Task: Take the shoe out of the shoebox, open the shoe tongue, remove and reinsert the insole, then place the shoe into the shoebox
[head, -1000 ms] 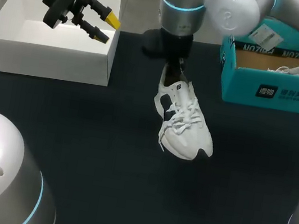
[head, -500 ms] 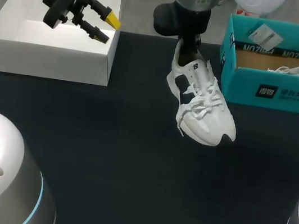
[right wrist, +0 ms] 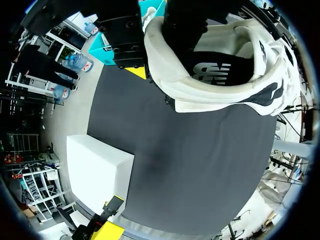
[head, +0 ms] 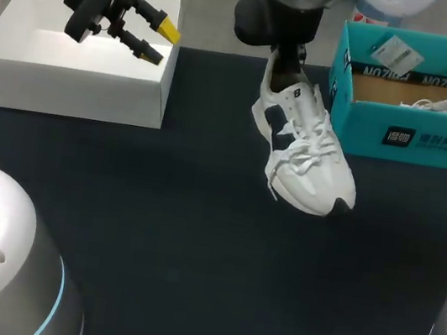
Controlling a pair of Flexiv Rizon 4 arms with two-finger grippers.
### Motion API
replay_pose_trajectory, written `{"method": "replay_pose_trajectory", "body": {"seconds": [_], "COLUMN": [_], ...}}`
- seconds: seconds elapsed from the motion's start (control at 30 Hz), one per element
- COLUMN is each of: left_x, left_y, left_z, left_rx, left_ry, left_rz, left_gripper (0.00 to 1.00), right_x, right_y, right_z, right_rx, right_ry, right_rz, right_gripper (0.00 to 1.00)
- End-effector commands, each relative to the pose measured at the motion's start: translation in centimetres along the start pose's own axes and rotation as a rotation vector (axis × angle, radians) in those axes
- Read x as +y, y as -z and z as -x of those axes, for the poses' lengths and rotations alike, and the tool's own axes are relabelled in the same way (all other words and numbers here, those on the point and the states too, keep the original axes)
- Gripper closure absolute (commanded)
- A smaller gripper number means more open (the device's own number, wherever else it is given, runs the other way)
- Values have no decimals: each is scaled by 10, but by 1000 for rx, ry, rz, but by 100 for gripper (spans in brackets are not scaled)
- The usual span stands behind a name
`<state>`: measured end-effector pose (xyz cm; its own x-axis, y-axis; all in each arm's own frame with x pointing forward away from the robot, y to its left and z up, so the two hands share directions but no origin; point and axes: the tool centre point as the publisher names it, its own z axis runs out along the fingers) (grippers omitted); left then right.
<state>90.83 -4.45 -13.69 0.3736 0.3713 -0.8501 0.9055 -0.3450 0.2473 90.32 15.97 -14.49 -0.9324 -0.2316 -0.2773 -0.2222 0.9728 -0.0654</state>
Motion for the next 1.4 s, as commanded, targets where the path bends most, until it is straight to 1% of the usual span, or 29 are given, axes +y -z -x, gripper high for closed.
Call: {"method": "replay_pose_trajectory", "body": {"seconds": [0.03, 0.13, 0.17, 0.2, 0.27, 0.3, 0.33, 0.4, 0.47, 0.6, 0.63, 0.7, 0.73, 0.8, 0.9, 0.97, 1.1, 1.17, 1.4], "left_x": [-1, -1, -1, -1, -1, -1, -1, -1, -1, -1, -1, -1, -1, -1, -1, -1, -1, -1, -1], "left_y": [1, 1, 1, 1, 1, 1, 1, 1, 1, 1, 1, 1, 1, 1, 1, 1, 1, 1, 1], "left_z": [0, 0, 0, 0, 0, 0, 0, 0, 0, 0, 0, 0, 0, 0, 0, 0, 0, 0, 0], "left_rx": [3, 3, 3, 3, 3, 3, 3, 3, 3, 3, 3, 3, 3, 3, 3, 3, 3, 3, 3], "left_ry": [-1, -1, -1, -1, -1, -1, -1, -1, -1, -1, -1, -1, -1, -1, -1, -1, -1, -1, -1], "left_rz": [0, 0, 0, 0, 0, 0, 0, 0, 0, 0, 0, 0, 0, 0, 0, 0, 0, 0, 0], "left_gripper": [0, 0, 0, 0, 0, 0, 0, 0, 0, 0, 0, 0, 0, 0, 0, 0, 0, 0, 0], "right_x": [-1, -1, -7, -14, -30, -35, -46, -60, -74, -103, -108, -125, -129, -144, -163, -176, -200, -209, -209], "right_y": [1, 1, -1, -3, -7, -7, -9, -12, -14, -21, -23, -25, -25, -26, -26, -23, -19, -18, -18], "right_z": [-1, -1, 1, 4, 9, 11, 14, 19, 24, 31, 32, 35, 35, 36, 37, 40, 46, 48, 48], "right_rx": [-1, -1, -8, -17, -24, -29, -35, -25, -26, -4, 0, -12, -12, 0, 2, 15, 19, -6, -6], "right_ry": [1, 1, -3, -3, -2, 1, 12, 39, 51, 74, 70, 75, 80, 96, 80, 83, 47, 5, 5], "right_rz": [3, 3, 27, 49, 56, 54, 63, 40, 48, 38, 30, 43, 31, 0, -3, -35, -46, -62, -62], "right_gripper": [100, 100, 100, 100, 100, 100, 100, 100, 100, 100, 100, 100, 100, 100, 100, 100, 100, 100, 100]}}
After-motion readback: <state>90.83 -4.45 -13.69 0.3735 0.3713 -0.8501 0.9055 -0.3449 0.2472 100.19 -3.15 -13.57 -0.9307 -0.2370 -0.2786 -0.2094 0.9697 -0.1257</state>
